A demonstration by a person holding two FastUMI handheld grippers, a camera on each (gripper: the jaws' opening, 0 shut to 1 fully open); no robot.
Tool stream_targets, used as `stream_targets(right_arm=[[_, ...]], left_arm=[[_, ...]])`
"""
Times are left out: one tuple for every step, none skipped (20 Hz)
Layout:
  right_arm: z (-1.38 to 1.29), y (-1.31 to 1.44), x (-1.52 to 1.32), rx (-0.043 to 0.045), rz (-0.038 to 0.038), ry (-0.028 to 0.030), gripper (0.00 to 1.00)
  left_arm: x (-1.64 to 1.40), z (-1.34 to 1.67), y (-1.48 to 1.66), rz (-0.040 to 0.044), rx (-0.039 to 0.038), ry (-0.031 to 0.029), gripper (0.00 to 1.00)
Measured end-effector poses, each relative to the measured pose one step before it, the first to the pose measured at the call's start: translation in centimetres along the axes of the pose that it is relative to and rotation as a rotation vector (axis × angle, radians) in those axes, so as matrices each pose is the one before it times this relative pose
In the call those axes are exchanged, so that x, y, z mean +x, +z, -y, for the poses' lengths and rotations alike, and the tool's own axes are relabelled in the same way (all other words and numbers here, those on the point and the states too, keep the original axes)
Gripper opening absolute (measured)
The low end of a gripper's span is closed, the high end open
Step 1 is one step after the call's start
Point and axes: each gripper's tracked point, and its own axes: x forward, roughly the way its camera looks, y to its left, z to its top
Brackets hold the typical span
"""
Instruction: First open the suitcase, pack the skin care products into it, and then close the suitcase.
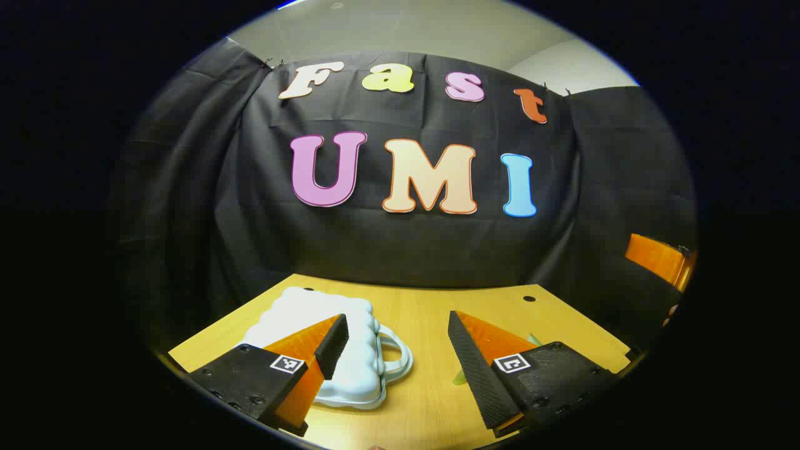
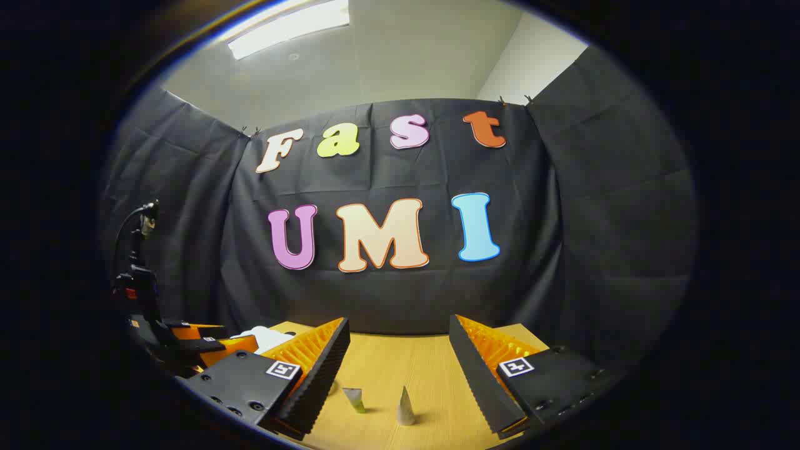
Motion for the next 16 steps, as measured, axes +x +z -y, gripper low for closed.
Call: stream_targets(right_arm=[[0.106, -0.011, 0.005, -0.0014, -0.00114, -0.00056, 0.99], [0.033, -0.125, -0.092, 0.00013, -0.00274, -0.00106, 0.99], [0.043, -0.032, -0.038, 0.00157, -0.00388, -0.00144, 0.99], [0.045, -0.153, -0.073, 0.00275, -0.00328, -0.001, 0.99], [0.058, -0.033, -0.089, 0.00297, -0.00333, -0.00006, 0.99], [-0.052, -0.091, -0.054, 0.00016, -0.00116, 0.00032, 0.99], [0.009, 0.024, -0.058, -0.00254, -0.0013, -0.00011, 0.99], [0.002, -0.149, -0.029, -0.00351, 0.00014, 0.00041, 0.99], [-0.089, 0.114, 0.032, -0.00325, -0.00056, 0.00143, 0.99], [-0.11, -0.11, 0.047, -0.00136, -0.00142, 0.00195, 0.99], [-0.118, -0.045, 0.093, 0.0015, -0.00468, 0.0023, 0.99], [-0.107, -0.11, 0.116, 0.00301, -0.00283, 0.00252, 0.99], [-0.077, 0.089, 0.116, 0.00328, -0.00303, 0.00189, 0.99], [-0.053, 0.05, 0.097, 0.00091, 0.0, -0.00033, 0.99], [0.101, 0.161, 0.078, -0.00232, 0.00412, -0.00351, 0.99], [0.156, 0.126, 0.064, -0.00305, 0.00511, -0.00637, 0.99]], left_arm=[[-0.058, 0.208, 0.011, -0.00274, 0.00128, -0.00419, 0.94], [-0.063, 0.152, -0.166, -0.00333, -0.00177, -0.00381, 0.94], [-0.082, 0.192, 0.035, -0.00313, -0.0064, -0.00284, 0.94], [-0.061, 0.089, -0.062, -0.00161, -0.00723, -0.00125, 0.94], [-0.032, 0.092, 0.035, -0.00131, -0.00569, -0.00043, 0.94], [-0.123, -0.087, -0.159, -0.00194, -0.00349, 0.00263, 0.94], [0.004, -0.053, -0.039, -0.00325, -0.00209, 0.00282, 0.94], [0.026, -0.138, -0.104, -0.00188, -0.00308, 0.00271, 0.94], [-0.057, -0.115, 0.061, 0.00217, -0.0046, 0.0038, 0.94], [0.052, -0.171, -0.052, 0.00052, -0.00709, 0.00508, 0.94], [0.035, -0.131, -0.183, -0.00334, -0.0086, 0.00442, 0.94], [0.003, -0.037, -0.27, -0.00573, -0.00943, 0.00291, 0.94], [-0.012, -0.109, -0.149, -0.00502, -0.0059, 0.00503, 0.94], [0.082, -0.215, -0.08, -0.00273, -0.00549, 0.00536, 0.94], [0.122, -0.002, -0.072, -0.00462, -0.00576, 0.00154, 0.94], [0.131, 0.02, -0.273, -0.00894, -0.00459, -0.00163, 0.94]])
